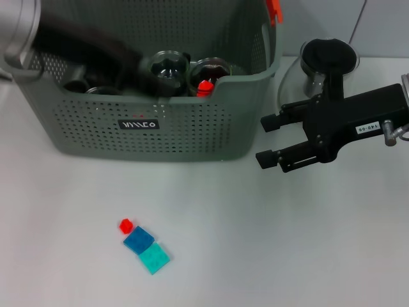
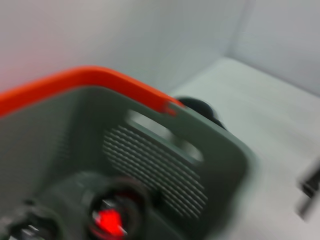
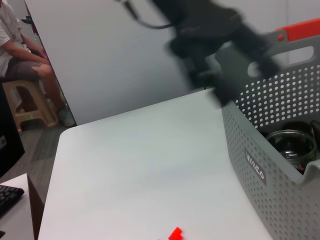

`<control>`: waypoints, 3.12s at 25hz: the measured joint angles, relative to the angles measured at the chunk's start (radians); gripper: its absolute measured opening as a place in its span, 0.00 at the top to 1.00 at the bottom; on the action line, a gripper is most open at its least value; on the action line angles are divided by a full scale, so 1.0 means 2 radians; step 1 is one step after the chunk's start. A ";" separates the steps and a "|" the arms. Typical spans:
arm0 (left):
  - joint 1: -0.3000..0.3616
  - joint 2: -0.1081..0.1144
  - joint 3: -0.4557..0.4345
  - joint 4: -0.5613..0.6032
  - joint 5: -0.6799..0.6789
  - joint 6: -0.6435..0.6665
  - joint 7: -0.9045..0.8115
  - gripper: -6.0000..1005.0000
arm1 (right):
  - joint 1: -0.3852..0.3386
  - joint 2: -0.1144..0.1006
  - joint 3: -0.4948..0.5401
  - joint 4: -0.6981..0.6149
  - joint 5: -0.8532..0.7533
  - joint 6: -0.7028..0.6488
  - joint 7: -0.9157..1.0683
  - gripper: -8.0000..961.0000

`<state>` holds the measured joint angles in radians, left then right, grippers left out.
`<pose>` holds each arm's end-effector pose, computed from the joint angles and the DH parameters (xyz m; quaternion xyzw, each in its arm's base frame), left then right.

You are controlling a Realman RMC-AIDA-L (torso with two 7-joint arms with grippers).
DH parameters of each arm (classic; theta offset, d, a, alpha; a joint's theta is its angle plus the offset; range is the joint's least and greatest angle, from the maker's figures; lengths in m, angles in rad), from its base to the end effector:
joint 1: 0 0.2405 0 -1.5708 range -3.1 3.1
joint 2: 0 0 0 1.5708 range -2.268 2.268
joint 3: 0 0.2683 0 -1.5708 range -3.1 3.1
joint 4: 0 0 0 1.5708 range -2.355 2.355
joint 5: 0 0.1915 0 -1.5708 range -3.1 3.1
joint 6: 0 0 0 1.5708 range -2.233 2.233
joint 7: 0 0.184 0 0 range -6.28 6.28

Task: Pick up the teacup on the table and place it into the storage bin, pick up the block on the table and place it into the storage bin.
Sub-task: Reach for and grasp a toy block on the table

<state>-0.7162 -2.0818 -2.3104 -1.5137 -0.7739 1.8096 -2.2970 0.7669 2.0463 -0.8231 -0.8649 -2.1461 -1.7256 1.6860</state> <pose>-0.1435 0.3741 0.0448 -0.9484 -0.2585 -0.0349 0.1805 0.1618 0.3610 -0.0284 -0.9816 0.1355 0.1344 0.0104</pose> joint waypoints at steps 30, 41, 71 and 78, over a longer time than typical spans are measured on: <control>0.091 -0.041 0.235 -0.015 0.200 -0.015 0.251 0.07 | 0.005 0.002 0.011 0.041 0.012 0.021 0.023 0.13; 0.101 -0.043 0.354 0.002 0.236 -0.052 0.291 0.08 | -0.002 -0.003 0.024 0.055 0.021 0.013 0.050 0.13; 0.050 -0.046 0.442 0.098 0.203 -0.101 0.297 0.12 | -0.013 -0.005 0.038 0.062 0.026 0.013 0.045 0.13; 0.037 -0.044 0.435 0.118 0.203 -0.106 0.300 0.17 | -0.014 -0.005 0.042 0.062 0.026 0.013 0.044 0.13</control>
<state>-0.6429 -2.1703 -1.4402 -1.2785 -0.3678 1.5970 -1.6976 0.7380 2.0371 -0.7390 -0.7409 -2.0937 -1.6997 1.7749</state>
